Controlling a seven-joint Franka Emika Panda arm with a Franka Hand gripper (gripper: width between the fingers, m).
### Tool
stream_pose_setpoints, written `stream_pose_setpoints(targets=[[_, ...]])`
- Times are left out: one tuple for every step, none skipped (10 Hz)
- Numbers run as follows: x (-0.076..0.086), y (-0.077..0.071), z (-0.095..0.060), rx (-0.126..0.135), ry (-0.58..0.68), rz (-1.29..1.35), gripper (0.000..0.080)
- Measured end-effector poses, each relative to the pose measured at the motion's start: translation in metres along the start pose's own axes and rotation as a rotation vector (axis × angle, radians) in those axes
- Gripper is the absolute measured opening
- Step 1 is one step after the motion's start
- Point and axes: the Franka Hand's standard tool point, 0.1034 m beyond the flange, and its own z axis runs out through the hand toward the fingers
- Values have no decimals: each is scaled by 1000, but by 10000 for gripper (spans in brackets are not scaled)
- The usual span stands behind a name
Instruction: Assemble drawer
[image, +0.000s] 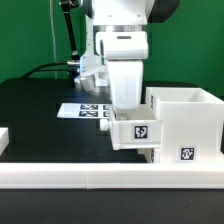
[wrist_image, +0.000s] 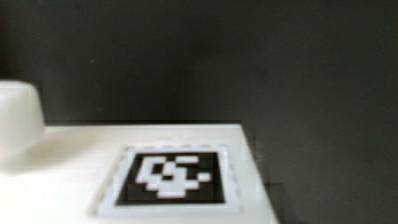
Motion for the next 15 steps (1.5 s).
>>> stream_pose_setpoints(targets=[[0,0,0,-6,-4,-13,42],[-2,0,1,-13,-1,0,42],[-1,0,1,-14,-1,-1,42],[-1,0,1,-14,-1,0,42],[-1,0,0,-12,-2,8,130],[-1,3,-4,-11,-5,26,270],[1,6,-7,-14,-5,41,405],[2,7,-11,-12,-6,52,405],[4,9,-19,-7,-13,64,577],[4,11,-32,-4,-25,66,627],[-1,13,-42,-5,-34,68,627],[-10,16,-52,-1,-45,75,646],[-20,20,-61,-7,-54,87,646],[-30,24,-67,-11,-58,67,649],[-43,32,-71,-16,-61,55,649]])
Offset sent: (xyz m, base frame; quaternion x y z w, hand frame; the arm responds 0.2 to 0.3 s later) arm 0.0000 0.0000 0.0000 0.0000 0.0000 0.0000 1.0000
